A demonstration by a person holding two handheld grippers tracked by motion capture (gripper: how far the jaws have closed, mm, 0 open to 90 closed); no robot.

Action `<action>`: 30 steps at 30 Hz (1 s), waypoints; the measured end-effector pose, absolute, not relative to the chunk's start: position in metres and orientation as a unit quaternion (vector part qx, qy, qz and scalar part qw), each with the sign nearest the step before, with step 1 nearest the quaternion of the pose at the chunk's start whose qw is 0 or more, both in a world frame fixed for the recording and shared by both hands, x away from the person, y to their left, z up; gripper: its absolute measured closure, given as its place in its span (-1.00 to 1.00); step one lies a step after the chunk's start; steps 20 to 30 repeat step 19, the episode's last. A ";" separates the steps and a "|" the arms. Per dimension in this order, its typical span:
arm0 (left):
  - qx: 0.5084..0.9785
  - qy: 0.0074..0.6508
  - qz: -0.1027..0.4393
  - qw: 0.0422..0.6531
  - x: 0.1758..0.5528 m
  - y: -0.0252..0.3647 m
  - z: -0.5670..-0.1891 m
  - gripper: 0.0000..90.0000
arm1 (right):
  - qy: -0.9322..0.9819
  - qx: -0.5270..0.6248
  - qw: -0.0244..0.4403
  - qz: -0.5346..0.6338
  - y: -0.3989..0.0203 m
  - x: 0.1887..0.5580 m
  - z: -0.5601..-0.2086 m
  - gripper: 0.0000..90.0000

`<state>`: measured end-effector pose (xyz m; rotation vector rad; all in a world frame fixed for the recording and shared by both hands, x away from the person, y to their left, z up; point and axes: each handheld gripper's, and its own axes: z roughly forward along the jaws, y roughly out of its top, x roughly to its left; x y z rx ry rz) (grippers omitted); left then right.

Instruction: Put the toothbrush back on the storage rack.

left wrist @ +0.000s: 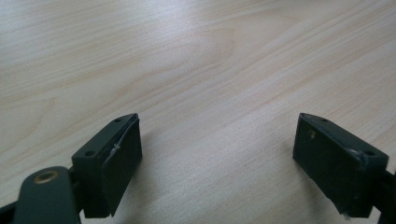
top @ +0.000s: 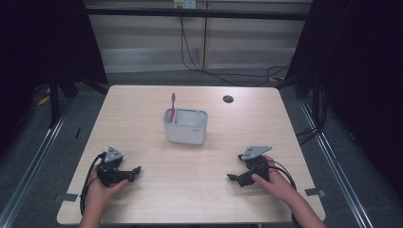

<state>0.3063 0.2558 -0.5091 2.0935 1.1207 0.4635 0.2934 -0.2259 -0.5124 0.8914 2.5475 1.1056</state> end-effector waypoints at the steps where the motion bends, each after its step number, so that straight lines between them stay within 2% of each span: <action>1: 0.810 0.433 0.179 0.353 0.306 0.256 -0.509 -0.67 | 0.868 0.304 0.112 0.377 -0.226 0.293 -0.512 -0.77; 30: 0.811 0.433 0.175 0.352 0.307 0.255 -0.509 -0.71 | 0.868 0.303 0.112 0.377 -0.226 0.293 -0.512 -0.77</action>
